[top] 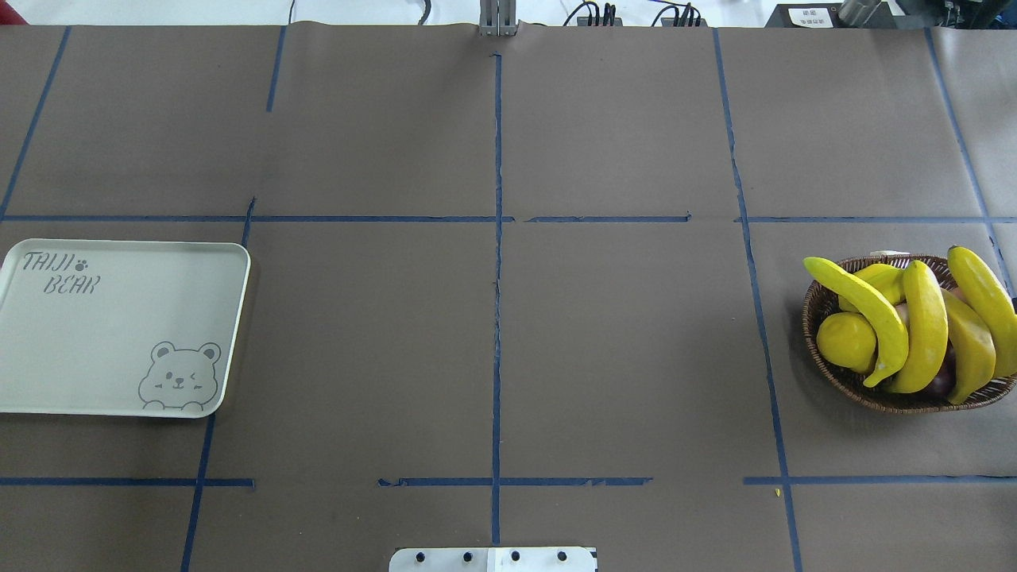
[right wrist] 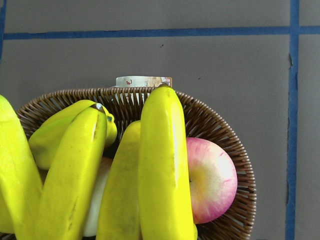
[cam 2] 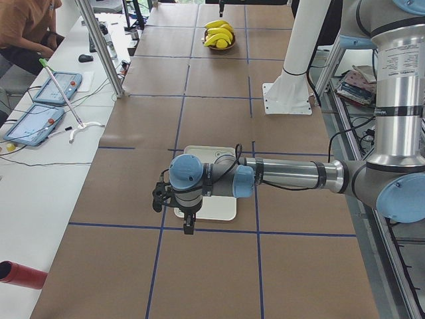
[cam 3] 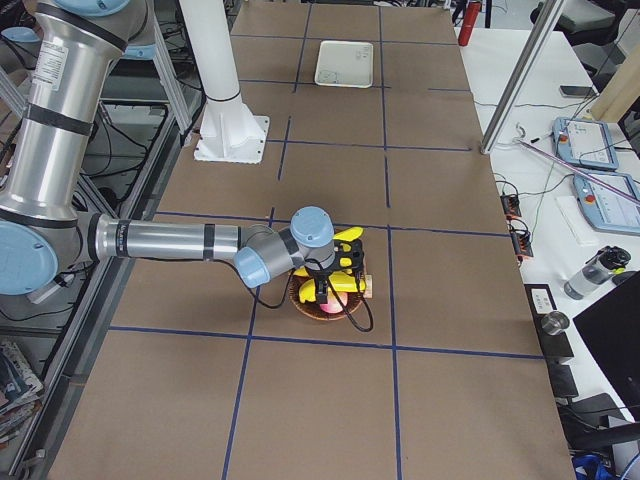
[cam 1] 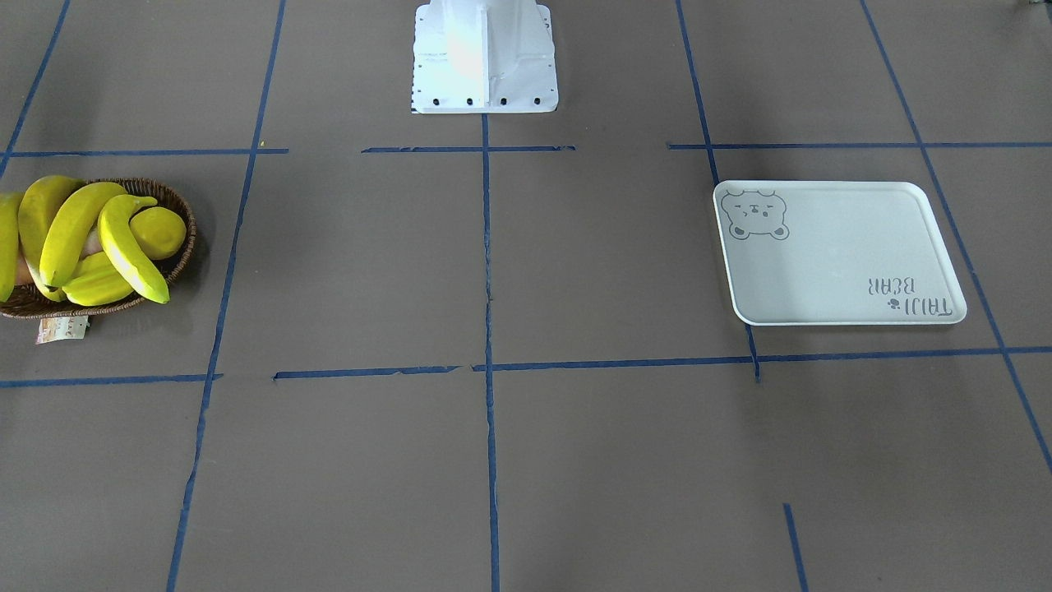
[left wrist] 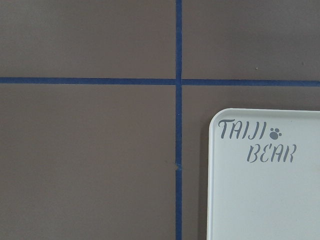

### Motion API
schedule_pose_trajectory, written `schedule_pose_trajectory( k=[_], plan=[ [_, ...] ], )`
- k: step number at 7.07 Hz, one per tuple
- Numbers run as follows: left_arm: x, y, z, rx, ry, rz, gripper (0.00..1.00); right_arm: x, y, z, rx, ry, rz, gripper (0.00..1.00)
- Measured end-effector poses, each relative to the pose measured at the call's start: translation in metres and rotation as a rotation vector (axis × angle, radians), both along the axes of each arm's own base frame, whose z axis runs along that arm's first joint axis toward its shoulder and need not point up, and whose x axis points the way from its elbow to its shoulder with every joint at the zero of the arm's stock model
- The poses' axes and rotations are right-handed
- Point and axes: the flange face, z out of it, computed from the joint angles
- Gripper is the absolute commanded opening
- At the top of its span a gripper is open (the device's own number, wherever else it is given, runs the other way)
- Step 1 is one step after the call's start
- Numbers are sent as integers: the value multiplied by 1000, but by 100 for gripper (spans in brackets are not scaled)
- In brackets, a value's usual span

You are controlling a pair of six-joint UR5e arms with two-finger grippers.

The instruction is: Transfer all bananas from basket to plate

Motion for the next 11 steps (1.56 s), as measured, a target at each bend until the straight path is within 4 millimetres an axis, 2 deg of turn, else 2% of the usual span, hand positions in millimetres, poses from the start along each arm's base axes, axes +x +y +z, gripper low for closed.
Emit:
schedule_pose_trajectory(
  k=[3,7,10,11],
  plan=[
    [0,-1,-1,8,0,-2,100,-16,-1,20,-31,15,-37,98],
    [0,-1,-1,9,0,-2,100,-25,-3,27,-44,22,-55,88],
    [0,-1,-3,14,0,-1,100,-28,-3,32,-55,25,-63,86],
    [0,-1,-4,15,0,-2,100,-30,-3,32,-56,25,-67,73]
  ],
)
